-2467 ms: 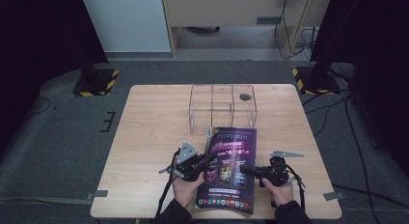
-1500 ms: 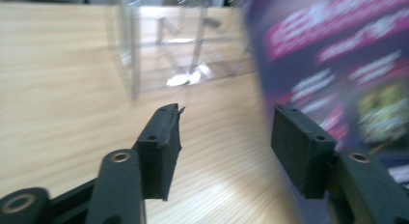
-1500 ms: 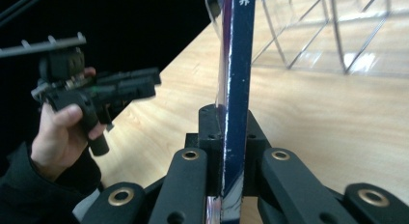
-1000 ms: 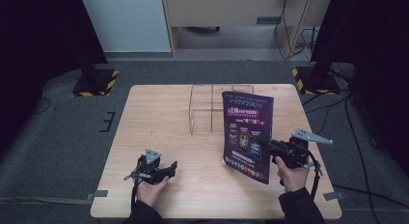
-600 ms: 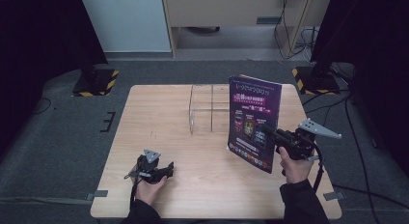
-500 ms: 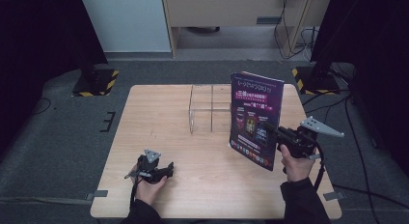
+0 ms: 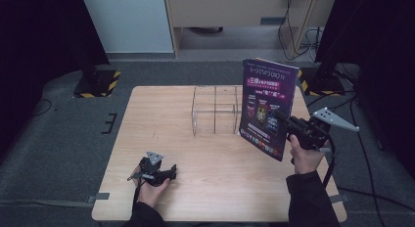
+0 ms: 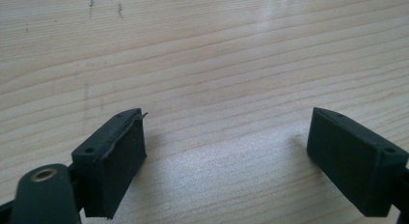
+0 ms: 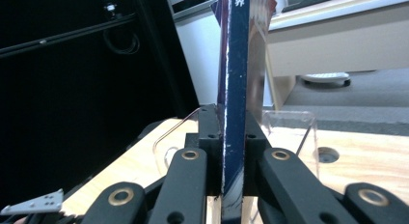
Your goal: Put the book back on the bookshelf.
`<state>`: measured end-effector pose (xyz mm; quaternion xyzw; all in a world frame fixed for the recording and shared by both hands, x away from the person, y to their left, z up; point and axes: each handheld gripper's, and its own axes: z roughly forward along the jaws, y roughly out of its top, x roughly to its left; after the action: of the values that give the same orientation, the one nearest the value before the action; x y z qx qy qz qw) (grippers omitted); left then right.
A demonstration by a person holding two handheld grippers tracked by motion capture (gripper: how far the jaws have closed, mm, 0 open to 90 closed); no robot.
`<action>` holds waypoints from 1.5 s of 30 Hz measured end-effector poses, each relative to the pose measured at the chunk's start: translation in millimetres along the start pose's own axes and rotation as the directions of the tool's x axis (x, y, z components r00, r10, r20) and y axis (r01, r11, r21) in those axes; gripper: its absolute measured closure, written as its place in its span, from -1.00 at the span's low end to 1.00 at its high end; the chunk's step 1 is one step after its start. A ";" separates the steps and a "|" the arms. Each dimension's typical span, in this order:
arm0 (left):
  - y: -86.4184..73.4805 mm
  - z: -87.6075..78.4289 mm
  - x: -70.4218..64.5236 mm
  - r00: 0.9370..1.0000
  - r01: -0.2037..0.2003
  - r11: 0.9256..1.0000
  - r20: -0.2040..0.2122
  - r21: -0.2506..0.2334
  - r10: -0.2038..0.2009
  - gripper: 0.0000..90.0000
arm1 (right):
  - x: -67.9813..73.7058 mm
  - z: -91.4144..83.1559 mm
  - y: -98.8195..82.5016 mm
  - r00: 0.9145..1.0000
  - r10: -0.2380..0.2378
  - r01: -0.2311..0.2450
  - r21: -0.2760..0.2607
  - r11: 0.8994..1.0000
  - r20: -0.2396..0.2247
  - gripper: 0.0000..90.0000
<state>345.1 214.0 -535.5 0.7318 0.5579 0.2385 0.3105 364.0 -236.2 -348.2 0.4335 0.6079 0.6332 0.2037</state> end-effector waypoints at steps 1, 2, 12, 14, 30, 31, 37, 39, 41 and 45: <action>0.1 0.1 0.2 1.000 0.000 1.000 0.000 0.001 0.000 -0.73 | -0.3 1.1 1.0 1.000 -0.004 0.004 -0.004 1.000 0.007 0.87; 0.1 0.2 0.3 1.000 0.001 1.000 0.001 0.002 -0.001 -0.74 | -0.6 2.2 1.9 1.000 -0.009 0.009 -0.007 1.000 0.012 0.87; 0.6 1.0 0.8 1.000 0.004 1.000 -0.003 0.007 -0.004 -0.80 | -8.0 19.4 10.9 0.998 -0.013 0.014 -0.020 1.000 0.056 0.87; 0.6 1.0 0.8 1.000 0.003 1.000 -0.002 0.007 -0.003 -0.80 | -10.4 23.5 12.5 0.998 -0.009 0.011 -0.030 0.999 0.061 0.87; 0.6 1.1 0.7 1.000 0.004 1.000 -0.002 0.006 -0.004 -0.80 | -27.7 58.8 12.6 0.990 -0.001 0.010 -0.060 0.998 0.144 0.87; 0.6 1.2 0.7 1.000 0.004 1.000 -0.002 0.006 -0.004 -0.80 | -28.6 61.5 11.5 0.989 -0.001 0.010 -0.058 0.998 0.148 0.87; 0.6 1.1 0.8 1.000 0.003 1.000 -0.003 0.006 -0.003 -0.80 | -33.4 75.6 5.4 0.983 -0.011 0.020 -0.048 0.999 0.183 0.87; 0.6 1.1 0.8 1.000 0.003 1.000 -0.003 0.006 -0.003 -0.80 | -33.8 79.6 3.2 0.981 -0.018 0.028 -0.044 0.999 0.195 0.87; 0.6 1.1 0.8 1.000 0.002 1.000 -0.003 0.006 -0.002 -0.80 | -33.5 83.2 1.2 0.979 -0.027 0.036 -0.044 0.998 0.204 0.87; 0.6 1.1 0.8 1.000 0.003 1.000 -0.003 0.006 -0.003 -0.80 | -32.8 90.0 -3.2 0.974 -0.052 0.064 -0.044 0.997 0.222 0.87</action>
<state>346.5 214.5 -535.8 0.7317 0.5600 0.2373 0.3078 452.6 -208.0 -371.4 0.4779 0.5775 0.5902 0.2995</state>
